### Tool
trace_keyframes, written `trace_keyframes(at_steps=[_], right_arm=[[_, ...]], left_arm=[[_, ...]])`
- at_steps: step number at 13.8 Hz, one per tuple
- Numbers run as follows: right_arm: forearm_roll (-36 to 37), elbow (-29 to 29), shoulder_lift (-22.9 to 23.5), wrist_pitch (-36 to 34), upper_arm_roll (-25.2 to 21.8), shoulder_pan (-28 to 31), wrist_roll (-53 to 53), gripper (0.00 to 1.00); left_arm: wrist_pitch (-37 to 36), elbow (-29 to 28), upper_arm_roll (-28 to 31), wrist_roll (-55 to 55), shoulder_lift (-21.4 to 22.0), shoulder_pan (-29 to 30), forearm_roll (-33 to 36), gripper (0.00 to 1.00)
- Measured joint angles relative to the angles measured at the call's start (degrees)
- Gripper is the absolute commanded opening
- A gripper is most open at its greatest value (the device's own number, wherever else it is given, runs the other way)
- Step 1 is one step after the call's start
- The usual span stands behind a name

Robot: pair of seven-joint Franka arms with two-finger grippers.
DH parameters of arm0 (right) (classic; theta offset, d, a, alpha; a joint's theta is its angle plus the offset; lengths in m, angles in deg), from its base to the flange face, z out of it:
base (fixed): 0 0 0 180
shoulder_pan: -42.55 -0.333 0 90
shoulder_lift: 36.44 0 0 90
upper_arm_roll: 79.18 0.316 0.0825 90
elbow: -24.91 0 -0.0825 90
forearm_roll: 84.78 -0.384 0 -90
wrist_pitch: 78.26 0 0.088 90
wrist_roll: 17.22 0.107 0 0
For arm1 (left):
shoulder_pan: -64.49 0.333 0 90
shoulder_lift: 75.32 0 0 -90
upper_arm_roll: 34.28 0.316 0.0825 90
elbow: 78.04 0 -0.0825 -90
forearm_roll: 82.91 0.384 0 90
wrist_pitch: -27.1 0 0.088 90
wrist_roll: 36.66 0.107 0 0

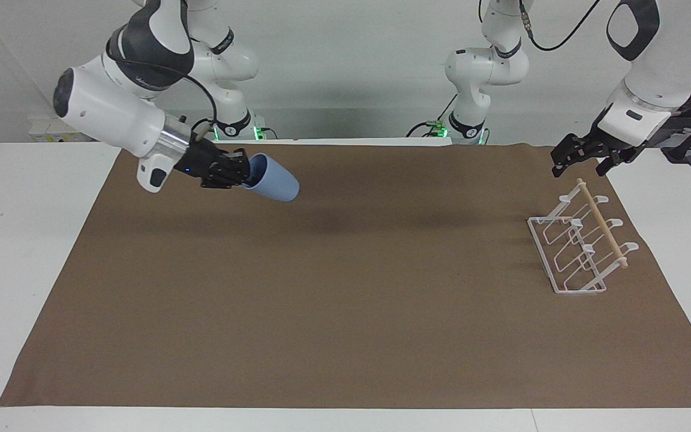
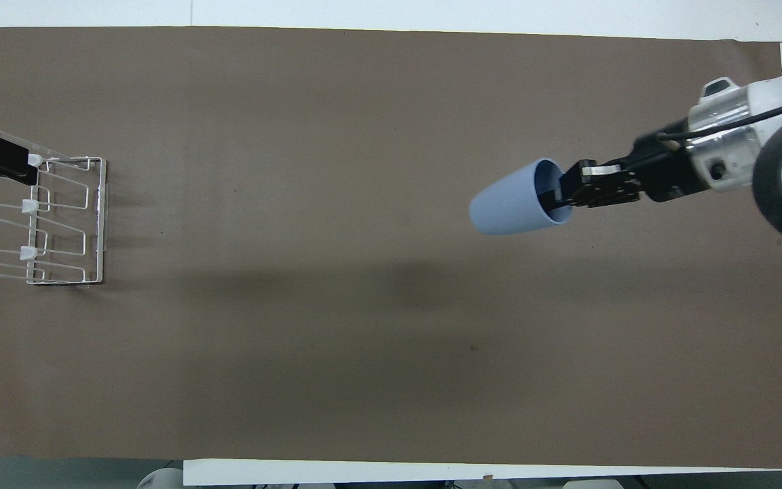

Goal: Hang cup on cup holder
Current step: 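Reach the left gripper to the cup held by the right gripper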

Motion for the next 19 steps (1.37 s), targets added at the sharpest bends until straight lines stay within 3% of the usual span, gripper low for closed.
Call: trace_keyframes(at_steps=[4, 10, 13, 19], right_arm=[[-16.1, -5.8, -0.1, 15.2, 0.2, -9.8, 10.9, 0.00], [-38.3, -13.2, -0.1, 30.6, 0.1, -18.2, 12.4, 0.00], [-39.5, -13.6, -0.1, 33.5, 0.2, -21.1, 13.8, 0.00], [-39.6, -14.9, 0.0, 33.5, -0.2, -21.0, 14.0, 0.00]], left_arm=[[6.4, -4.9, -0.2, -19.5, 1.4, -1.3, -13.0, 1.00], [20.0, -14.7, -0.7, -57.3, 5.9, -15.1, -23.0, 1.00], [26.6, -15.7, -0.8, -70.9, 5.7, -20.2, -28.8, 1.00], [31.5, -17.9, -0.7, -79.8, 4.7, -24.0, -30.3, 1.00]])
